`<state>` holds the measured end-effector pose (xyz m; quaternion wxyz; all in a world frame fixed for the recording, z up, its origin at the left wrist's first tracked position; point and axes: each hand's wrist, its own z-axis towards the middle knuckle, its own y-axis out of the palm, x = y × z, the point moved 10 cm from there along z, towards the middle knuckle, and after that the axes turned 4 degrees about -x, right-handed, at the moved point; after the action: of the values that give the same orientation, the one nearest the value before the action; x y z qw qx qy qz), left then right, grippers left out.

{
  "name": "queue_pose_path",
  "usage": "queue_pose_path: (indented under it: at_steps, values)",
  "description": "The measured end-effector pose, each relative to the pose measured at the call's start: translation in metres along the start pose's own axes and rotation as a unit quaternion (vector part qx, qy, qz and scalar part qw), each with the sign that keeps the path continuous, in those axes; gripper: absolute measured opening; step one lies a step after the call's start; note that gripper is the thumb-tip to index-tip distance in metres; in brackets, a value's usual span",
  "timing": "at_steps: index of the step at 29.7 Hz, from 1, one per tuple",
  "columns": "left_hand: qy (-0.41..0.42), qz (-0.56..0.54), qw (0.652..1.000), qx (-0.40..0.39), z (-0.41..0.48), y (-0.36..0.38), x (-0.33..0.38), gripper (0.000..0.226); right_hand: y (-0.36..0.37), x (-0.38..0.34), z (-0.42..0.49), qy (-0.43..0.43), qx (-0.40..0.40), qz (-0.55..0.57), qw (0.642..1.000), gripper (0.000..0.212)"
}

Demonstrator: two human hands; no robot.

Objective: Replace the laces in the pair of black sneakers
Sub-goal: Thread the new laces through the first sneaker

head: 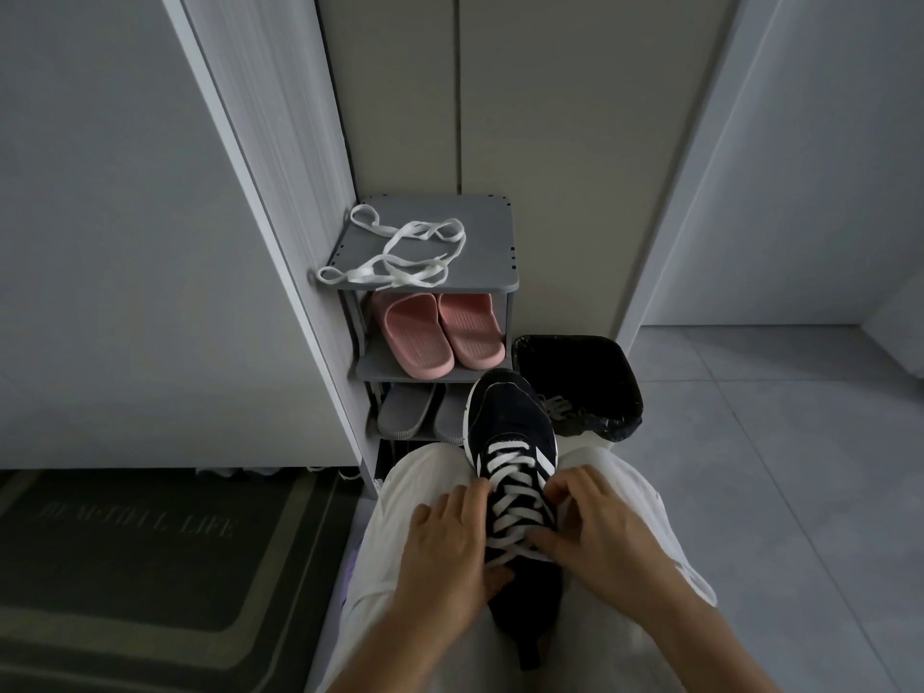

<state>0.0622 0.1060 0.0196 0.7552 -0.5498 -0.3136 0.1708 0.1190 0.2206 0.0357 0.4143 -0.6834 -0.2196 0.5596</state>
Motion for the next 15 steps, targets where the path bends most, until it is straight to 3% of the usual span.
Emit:
queue_pose_path:
  at_steps: [2, 5, 8, 11, 15]
  values:
    - [0.01, 0.021, 0.999, 0.034, 0.0, 0.0, 0.009, 0.089, 0.012, 0.001, 0.001, 0.007, -0.019, -0.031, 0.999, 0.037]
    - [0.023, -0.001, 0.998, 0.058, -0.001, -0.005, 0.013, 0.08, 0.018, 0.005, -0.006, 0.014, 0.024, -0.019, 0.999, 0.024]
    - [0.027, -0.032, 0.995, 0.088, -0.005, -0.013, 0.008, 0.064, 0.007, 0.008, -0.01, 0.022, 0.074, 0.021, 0.997, 0.017]
    - [0.088, -0.022, 0.985, 0.148, -0.01, -0.022, 0.02, 0.04, -0.007, 0.006, -0.005, 0.038, 0.067, 0.047, 0.996, 0.014]
    - [0.102, 0.051, 0.986, 0.124, -0.002, -0.017, 0.037, 0.041, -0.009, 0.005, 0.004, 0.07, 0.039, 0.064, 0.995, 0.011]
